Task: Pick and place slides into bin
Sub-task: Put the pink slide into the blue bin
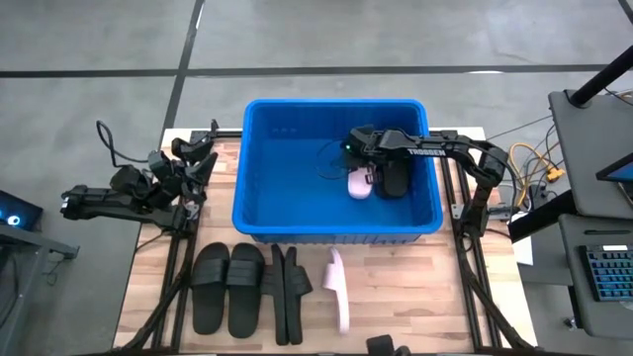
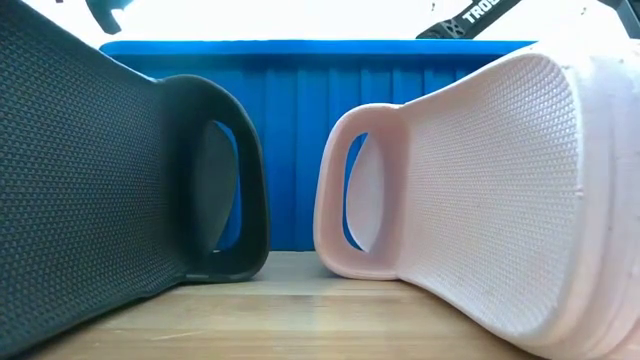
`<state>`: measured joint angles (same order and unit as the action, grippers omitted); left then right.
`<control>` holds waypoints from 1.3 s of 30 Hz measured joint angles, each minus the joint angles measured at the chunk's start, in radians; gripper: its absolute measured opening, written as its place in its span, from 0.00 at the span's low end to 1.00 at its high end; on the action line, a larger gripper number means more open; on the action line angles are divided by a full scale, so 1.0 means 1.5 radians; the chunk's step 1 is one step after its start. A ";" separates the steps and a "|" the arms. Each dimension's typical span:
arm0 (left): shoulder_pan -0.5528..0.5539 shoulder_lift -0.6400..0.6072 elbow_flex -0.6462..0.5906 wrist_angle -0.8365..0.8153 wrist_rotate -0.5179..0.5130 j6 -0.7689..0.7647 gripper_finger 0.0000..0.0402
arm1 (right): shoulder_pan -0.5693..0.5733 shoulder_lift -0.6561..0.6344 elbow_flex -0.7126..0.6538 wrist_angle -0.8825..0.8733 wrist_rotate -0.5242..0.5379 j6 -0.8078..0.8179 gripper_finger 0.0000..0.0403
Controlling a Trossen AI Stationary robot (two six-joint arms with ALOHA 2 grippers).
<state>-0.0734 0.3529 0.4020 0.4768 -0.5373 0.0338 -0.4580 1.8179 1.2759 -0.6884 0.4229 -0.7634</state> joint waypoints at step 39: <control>0.000 -0.001 0.000 -0.011 -0.015 0.000 0.46 | 0.017 -0.001 0.195 -0.194 -0.040 0.285 0.61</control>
<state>-0.0734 0.3511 0.4023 0.4607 -0.5598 0.0334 -0.4328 1.8168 1.5687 -0.9793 0.3626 -0.3364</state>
